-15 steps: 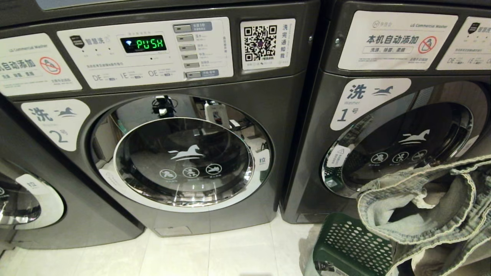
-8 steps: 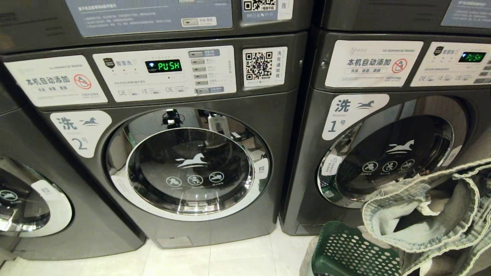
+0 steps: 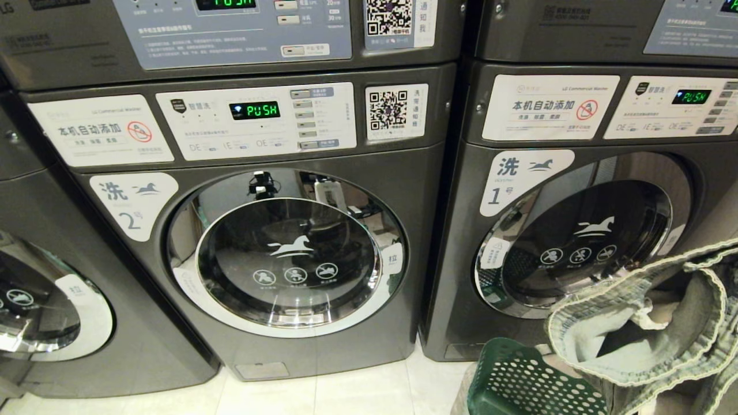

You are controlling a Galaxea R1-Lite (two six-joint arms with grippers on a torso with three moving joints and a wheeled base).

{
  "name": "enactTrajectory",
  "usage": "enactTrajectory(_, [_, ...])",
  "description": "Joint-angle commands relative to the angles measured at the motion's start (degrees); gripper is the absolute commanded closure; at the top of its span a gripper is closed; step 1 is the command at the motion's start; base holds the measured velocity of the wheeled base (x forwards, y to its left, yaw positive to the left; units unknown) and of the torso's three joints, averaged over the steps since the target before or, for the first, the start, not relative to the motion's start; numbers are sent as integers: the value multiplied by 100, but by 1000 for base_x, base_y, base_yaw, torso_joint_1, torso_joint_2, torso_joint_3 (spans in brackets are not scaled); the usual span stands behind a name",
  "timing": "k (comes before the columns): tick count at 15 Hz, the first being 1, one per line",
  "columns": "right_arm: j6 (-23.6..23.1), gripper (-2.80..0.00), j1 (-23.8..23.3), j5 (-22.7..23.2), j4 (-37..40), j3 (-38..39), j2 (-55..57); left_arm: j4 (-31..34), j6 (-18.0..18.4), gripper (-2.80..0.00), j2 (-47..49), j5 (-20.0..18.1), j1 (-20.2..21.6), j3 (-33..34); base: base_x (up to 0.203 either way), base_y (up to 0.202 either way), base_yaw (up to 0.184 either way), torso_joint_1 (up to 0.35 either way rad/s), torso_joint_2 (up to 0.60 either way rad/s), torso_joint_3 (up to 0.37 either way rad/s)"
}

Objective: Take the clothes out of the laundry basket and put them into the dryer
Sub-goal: Put the clothes in the dryer

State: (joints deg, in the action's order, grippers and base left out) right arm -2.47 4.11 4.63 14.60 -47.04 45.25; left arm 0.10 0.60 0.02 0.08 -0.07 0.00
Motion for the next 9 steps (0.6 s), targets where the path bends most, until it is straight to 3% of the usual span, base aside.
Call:
enactTrajectory(1, [-7,0,11,3,7,-15,19,-1,1,0,-2,1,-1,0,0,0,0,0,0,0])
enactTrajectory(9, [-7,0,2,-112,7,-51,28,-1,1,0,-2,1,-1,0,0,0,0,0,0,0])
